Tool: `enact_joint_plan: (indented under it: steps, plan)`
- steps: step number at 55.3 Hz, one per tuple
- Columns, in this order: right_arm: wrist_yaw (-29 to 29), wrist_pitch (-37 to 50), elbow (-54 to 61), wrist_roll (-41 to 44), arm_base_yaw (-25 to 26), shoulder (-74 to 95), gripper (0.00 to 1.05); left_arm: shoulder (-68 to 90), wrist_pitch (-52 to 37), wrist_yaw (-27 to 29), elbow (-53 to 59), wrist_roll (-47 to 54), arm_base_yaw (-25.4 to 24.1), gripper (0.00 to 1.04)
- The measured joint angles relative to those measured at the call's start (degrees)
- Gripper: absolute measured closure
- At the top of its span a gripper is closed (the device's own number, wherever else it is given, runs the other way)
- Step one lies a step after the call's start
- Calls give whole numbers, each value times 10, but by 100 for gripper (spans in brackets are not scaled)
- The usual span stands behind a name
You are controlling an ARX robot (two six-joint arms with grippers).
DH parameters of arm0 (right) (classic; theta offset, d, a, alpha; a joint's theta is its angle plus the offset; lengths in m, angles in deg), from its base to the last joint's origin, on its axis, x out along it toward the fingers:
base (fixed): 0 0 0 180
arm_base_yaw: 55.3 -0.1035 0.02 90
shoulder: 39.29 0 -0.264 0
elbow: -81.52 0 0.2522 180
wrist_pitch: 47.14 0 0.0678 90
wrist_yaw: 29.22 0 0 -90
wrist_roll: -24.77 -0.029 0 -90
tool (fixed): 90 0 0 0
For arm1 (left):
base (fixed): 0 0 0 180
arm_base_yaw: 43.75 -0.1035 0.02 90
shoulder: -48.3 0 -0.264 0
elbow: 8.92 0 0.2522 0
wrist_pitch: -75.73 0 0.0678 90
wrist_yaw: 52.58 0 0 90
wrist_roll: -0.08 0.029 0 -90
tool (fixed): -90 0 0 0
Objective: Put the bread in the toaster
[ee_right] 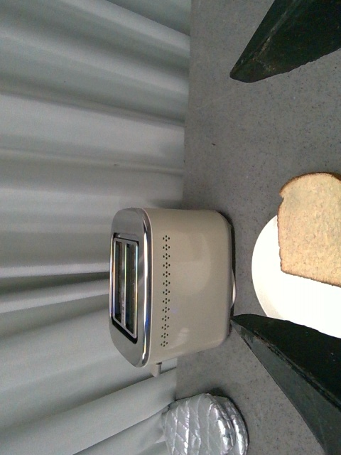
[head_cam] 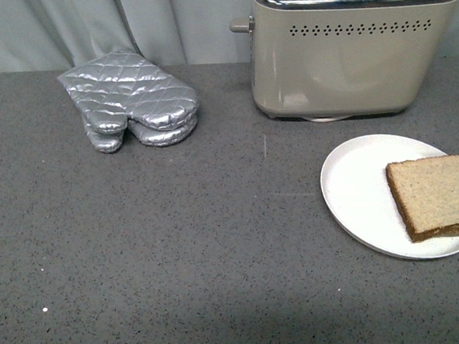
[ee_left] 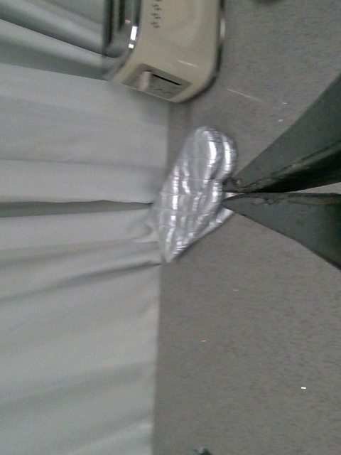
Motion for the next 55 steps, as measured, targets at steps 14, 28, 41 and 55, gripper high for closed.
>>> enact_joint_plan:
  steps: [14, 28, 41, 55]
  plan:
    - [0, 0, 0, 0, 0, 0, 10, -3, 2, 0, 0, 0, 0, 94]
    - [-51, 102, -94, 75, 104, 402, 10, -3, 2, 0, 0, 0, 0, 38]
    - [-151, 70, -236, 61, 187, 732, 10, -3, 2, 0, 0, 0, 0, 5]
    - [-213, -15, -382, 42, 218, 947, 10, -3, 2, 0, 0, 1, 0, 7]
